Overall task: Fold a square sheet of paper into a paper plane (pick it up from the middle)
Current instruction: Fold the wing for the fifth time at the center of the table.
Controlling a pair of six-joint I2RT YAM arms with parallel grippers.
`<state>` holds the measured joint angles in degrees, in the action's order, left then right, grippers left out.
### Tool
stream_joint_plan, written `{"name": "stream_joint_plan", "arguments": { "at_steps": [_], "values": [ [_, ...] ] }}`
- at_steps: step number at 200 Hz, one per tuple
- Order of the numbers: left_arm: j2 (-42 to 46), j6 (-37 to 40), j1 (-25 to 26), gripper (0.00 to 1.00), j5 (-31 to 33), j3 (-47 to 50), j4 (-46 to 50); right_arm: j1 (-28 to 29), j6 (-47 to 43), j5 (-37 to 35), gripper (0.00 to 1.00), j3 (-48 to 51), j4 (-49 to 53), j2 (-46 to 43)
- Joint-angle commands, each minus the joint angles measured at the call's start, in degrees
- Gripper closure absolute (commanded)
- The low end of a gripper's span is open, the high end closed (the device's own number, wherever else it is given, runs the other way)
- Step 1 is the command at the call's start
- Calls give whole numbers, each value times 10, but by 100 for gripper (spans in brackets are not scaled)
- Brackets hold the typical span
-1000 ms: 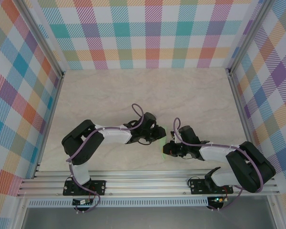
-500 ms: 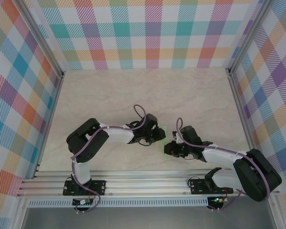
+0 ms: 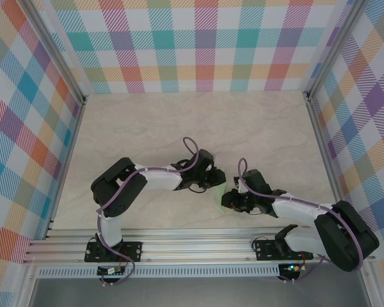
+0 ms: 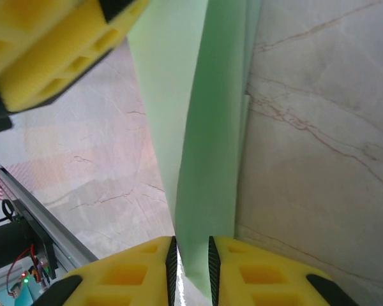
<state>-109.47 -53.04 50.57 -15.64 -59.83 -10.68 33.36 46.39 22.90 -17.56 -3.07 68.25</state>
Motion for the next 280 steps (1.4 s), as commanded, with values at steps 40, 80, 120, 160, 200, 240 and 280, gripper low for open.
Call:
{"name": "stream_joint_plan", "arguments": {
  "at_steps": [40, 80, 120, 160, 200, 240, 280],
  "values": [
    [-16, 14, 5, 74, -12, -20, 6, -4, 20, -13, 68, -10, 2, -10],
    [-20, 16, 5, 74, -17, -25, 7, -4, 25, -11, 68, -20, -18, 16],
    [-20, 16, 5, 74, -20, -28, 7, -4, 21, -19, 76, -28, -15, 38],
    [-18, 19, 4, 74, -18, -32, 14, -8, 27, -10, 91, -19, -31, 59],
    [2, 28, 3, 68, -15, -30, 17, -32, 50, 38, 97, 4, -92, 65],
    [24, 29, 3, 60, -17, -6, -15, -55, 61, 81, 97, 10, -114, 58],
    [12, 27, 3, 58, -28, -2, -41, -64, 56, 96, 97, 7, -108, 74]
  ]
}}
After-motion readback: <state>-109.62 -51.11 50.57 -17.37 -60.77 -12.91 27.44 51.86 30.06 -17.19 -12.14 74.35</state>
